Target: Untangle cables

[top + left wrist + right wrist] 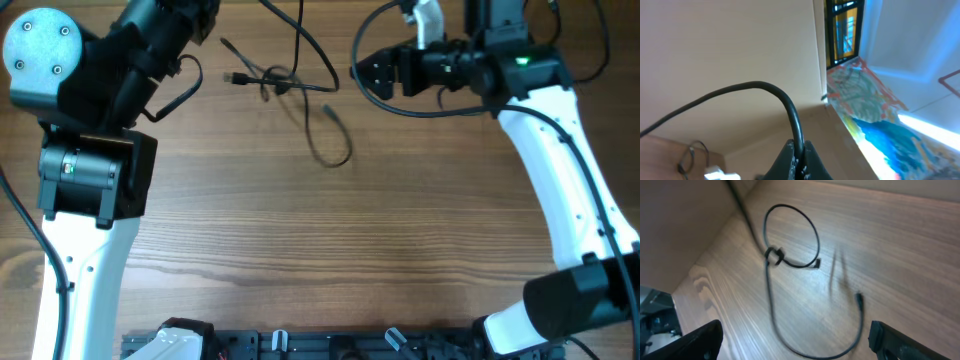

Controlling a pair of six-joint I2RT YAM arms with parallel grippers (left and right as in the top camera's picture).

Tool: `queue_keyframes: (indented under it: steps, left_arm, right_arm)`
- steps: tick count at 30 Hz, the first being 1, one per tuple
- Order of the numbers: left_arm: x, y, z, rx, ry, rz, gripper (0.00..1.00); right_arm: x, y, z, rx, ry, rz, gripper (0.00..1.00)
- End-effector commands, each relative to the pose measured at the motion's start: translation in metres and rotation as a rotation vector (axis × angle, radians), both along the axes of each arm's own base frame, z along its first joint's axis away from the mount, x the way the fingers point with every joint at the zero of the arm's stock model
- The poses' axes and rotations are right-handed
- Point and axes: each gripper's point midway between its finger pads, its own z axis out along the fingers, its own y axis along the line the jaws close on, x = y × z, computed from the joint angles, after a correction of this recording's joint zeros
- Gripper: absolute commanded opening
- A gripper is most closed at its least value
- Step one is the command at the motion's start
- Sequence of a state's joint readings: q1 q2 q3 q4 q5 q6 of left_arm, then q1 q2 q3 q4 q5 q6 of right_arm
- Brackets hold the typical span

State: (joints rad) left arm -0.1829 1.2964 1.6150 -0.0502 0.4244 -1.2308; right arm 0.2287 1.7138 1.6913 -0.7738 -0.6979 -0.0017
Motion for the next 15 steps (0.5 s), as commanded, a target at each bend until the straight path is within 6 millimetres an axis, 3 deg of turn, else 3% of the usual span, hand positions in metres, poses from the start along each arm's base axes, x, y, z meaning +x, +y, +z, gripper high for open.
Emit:
queue_keyframes:
  steps: [1, 4, 6, 12, 15]
  left_arm:
    - [-0.017, -0.004, 0.014, -0.089, 0.025, -0.083, 0.04]
    - [-0.017, -0.004, 0.016, -0.124, 0.039, -0.095, 0.04]
    - [-0.017, -0.004, 0.015, -0.121, 0.042, -0.094, 0.04]
    - [-0.011, -0.006, -0.010, -0.103, 0.153, -0.094, 0.04]
    - [-0.016, -0.017, -0.019, -0.062, 0.175, -0.159, 0.04]
  right_arm:
    - [0.007, 0.025, -0.016, -0.003, 0.000, 0.043, 0.94]
    - [0.008, 0.049, -0.025, 0.013, 0.012, 0.072, 0.88]
    - [0.008, 0.062, -0.017, 0.058, -0.005, 0.087, 0.86]
    - [-0.001, 0.086, 0.051, 0.292, -0.186, 0.273, 0.84]
    - [-0.001, 0.090, 0.072, 0.344, -0.269, 0.314, 0.82]
